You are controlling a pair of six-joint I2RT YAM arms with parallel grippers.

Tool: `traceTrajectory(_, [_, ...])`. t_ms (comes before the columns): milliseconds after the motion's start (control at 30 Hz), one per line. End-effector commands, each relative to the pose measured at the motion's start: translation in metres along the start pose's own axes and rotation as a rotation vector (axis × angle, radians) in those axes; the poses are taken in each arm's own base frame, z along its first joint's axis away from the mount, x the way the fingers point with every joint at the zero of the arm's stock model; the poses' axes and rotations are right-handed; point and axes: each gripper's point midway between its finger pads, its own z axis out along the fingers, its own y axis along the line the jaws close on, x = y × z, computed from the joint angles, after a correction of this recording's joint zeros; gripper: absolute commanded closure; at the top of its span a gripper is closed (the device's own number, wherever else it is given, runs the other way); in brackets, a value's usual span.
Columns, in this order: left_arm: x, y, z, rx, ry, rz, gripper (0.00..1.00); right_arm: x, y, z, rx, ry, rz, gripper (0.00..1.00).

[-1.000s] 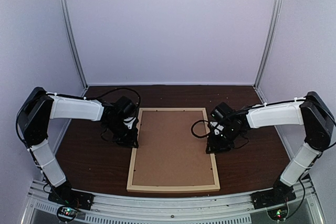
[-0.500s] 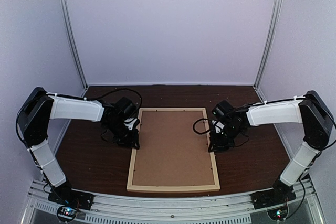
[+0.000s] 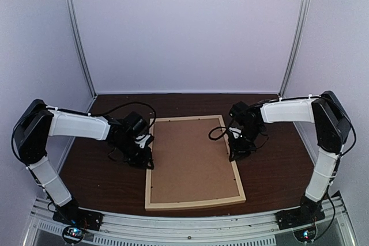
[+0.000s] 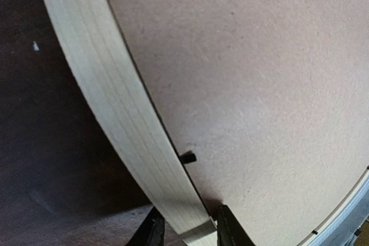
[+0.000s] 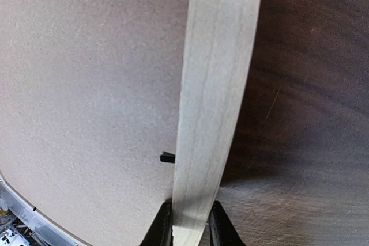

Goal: Put the photo into the frame
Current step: Rotate the photo frame at the center of the board.

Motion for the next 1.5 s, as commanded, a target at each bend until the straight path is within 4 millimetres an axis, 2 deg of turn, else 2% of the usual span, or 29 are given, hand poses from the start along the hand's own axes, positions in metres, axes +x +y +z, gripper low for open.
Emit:
traceTrajectory(0, [0.033,-0.055,0.007,0.163,0.085,0.128,0.68,-0.043,-0.037,0.028,0.149,-0.064,-0.1,0.9])
traceTrajectory(167, [0.052,-0.096,0.008,0.237,0.124,0.261,0.7,-0.068,-0.046,0.025,0.189,-0.071,-0.119,0.86])
traceTrajectory(367, [0.068,-0.134,0.0,0.29,0.173,0.451,0.7,-0.11,-0.056,0.005,0.231,-0.125,-0.125,0.78])
traceTrajectory(500, [0.065,-0.142,-0.015,0.294,0.158,0.529,0.68,-0.131,-0.056,-0.021,0.225,-0.188,-0.11,0.62])
traceTrajectory(633, [0.045,-0.137,-0.03,0.192,0.086,0.595,0.57,-0.133,-0.058,-0.051,0.238,-0.246,-0.099,0.46])
traceTrajectory(800, [0.005,-0.13,-0.048,0.056,-0.036,0.651,0.31,-0.114,-0.057,-0.081,0.226,-0.31,-0.072,0.38])
traceTrajectory(967, [-0.049,-0.109,-0.063,-0.033,-0.14,0.616,0.03,-0.073,-0.059,-0.102,0.199,-0.347,-0.031,0.23])
traceTrajectory(1100, [-0.097,-0.08,-0.074,-0.043,-0.192,0.549,0.02,-0.034,-0.06,-0.12,0.169,-0.384,0.003,0.21])
traceTrajectory(1200, [-0.131,-0.063,-0.079,-0.066,-0.23,0.551,0.02,-0.005,-0.064,-0.124,0.162,-0.389,0.036,0.2])
traceTrajectory(1367, [-0.178,-0.023,-0.061,-0.087,-0.245,0.487,0.02,0.038,-0.072,-0.118,0.141,-0.377,0.101,0.13])
traceTrajectory(1467, [-0.206,-0.003,-0.043,-0.106,-0.242,0.482,0.02,0.061,-0.07,-0.101,0.087,-0.349,0.141,0.1])
